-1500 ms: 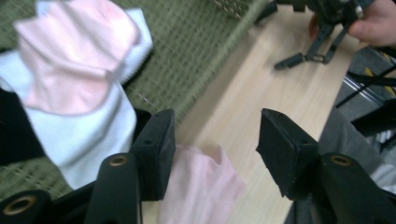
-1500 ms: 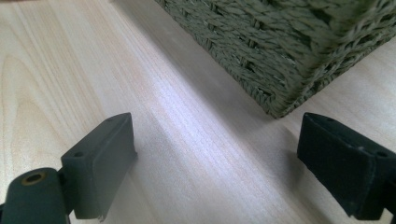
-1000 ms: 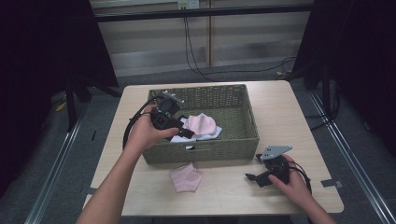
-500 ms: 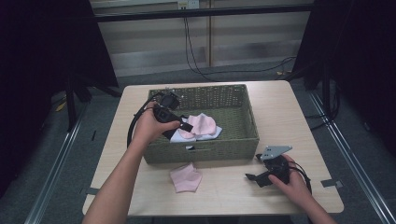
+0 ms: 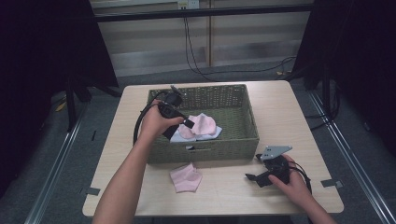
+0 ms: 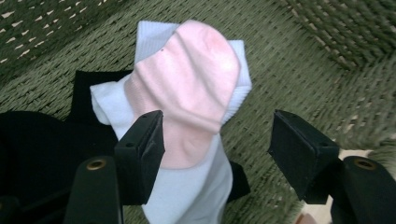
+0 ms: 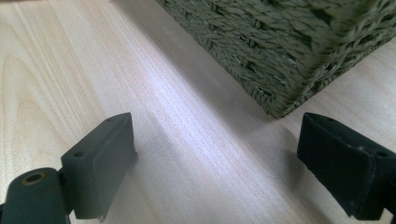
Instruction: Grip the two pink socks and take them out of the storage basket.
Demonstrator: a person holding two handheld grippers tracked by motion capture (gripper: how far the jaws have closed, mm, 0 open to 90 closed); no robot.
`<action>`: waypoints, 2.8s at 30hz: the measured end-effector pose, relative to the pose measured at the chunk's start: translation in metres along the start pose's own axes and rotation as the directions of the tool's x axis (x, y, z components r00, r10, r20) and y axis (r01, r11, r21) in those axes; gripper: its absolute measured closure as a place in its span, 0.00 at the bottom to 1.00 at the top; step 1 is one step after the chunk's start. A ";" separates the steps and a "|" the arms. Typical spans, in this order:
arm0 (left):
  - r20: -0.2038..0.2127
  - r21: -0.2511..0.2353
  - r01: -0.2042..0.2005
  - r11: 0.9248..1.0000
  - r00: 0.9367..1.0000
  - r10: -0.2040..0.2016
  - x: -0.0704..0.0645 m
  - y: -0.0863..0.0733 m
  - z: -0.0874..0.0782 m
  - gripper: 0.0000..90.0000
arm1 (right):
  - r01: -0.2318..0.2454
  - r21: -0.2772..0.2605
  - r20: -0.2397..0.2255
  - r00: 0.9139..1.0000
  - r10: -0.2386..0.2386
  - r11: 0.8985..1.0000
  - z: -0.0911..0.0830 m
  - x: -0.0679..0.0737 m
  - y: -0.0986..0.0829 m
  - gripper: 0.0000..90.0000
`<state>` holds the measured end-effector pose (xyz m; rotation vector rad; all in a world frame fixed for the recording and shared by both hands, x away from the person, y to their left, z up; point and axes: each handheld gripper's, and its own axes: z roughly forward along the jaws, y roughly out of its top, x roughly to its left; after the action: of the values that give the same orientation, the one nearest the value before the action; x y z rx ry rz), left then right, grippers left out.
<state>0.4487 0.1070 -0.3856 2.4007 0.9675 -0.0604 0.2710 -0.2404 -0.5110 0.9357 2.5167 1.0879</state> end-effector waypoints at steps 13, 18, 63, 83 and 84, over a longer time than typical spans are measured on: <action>-0.002 -0.008 0.037 0.999 0.999 -0.037 0.005 0.009 0.016 0.39 | -0.001 0.000 -0.001 1.000 0.001 1.000 0.000 0.000 0.000 0.12; -0.006 0.008 0.051 0.999 0.999 -0.051 0.008 0.013 0.027 0.39 | 0.000 0.000 0.000 1.000 0.000 1.000 0.000 0.000 0.000 0.12; -0.014 0.106 0.119 0.987 0.993 -0.118 0.015 0.019 0.031 0.92 | 0.000 -0.001 -0.009 1.000 0.000 1.000 0.000 0.000 0.000 0.12; 0.027 0.104 0.144 0.984 0.989 -0.147 0.016 0.024 -0.006 0.92 | 0.000 -0.002 -0.008 1.000 0.000 1.000 0.000 0.000 0.000 0.12; 0.028 0.105 0.137 0.985 0.990 -0.141 0.016 0.025 -0.008 0.92 | 0.000 -0.002 -0.008 1.000 0.000 1.000 0.000 0.000 0.000 0.12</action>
<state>0.4755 0.1066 -0.3705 2.4129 1.1401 -0.2083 0.2710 -0.2401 -0.5112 0.9322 2.5215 1.0965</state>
